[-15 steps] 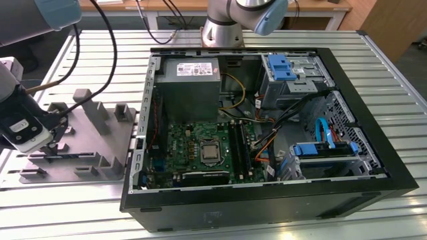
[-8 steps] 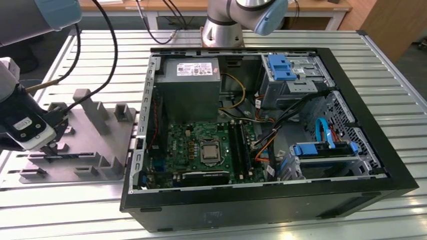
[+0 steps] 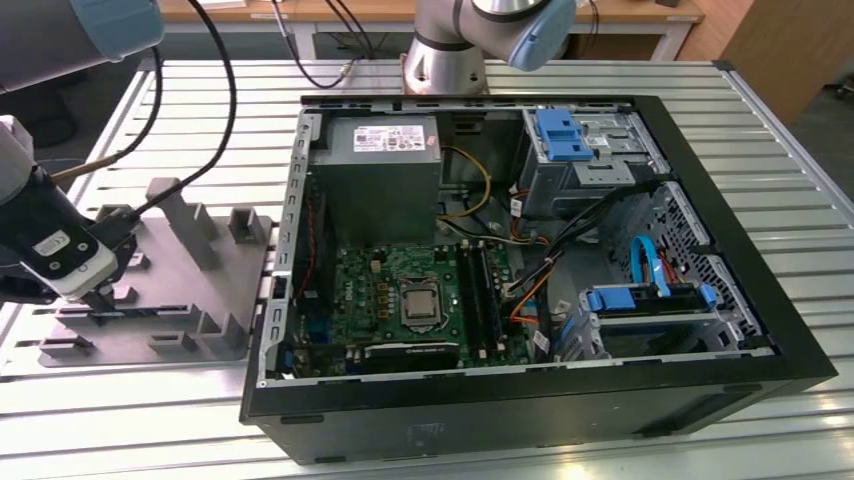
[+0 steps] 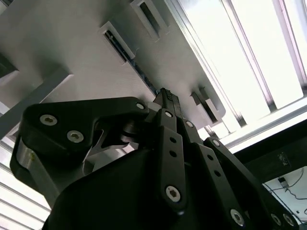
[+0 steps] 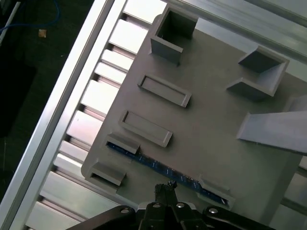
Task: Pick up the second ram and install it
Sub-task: 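Pick up the second ram and move it above second insertion slot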
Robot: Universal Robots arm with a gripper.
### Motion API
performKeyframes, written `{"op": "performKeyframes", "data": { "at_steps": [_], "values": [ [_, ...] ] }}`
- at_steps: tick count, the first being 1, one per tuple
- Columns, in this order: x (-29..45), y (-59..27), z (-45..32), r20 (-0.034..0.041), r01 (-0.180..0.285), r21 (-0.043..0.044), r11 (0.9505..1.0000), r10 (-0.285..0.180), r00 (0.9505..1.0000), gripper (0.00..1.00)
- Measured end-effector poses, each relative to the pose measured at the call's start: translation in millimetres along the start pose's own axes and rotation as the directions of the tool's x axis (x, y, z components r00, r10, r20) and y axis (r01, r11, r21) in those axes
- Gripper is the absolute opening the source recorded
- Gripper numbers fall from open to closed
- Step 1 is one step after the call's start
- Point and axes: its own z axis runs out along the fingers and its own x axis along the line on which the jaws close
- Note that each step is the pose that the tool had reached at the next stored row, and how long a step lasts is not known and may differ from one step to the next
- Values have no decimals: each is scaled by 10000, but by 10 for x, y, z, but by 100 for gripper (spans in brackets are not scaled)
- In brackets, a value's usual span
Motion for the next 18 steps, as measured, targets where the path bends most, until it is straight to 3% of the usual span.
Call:
{"op": "performKeyframes", "data": {
  "at_steps": [9, 18],
  "values": [
    [0, 0, 0, -18, 727, 18, 9973, -727, 9973, 10],
    [0, 0, 0, -36, 1471, 35, 9891, -1471, 9891, 10]
  ]
}}
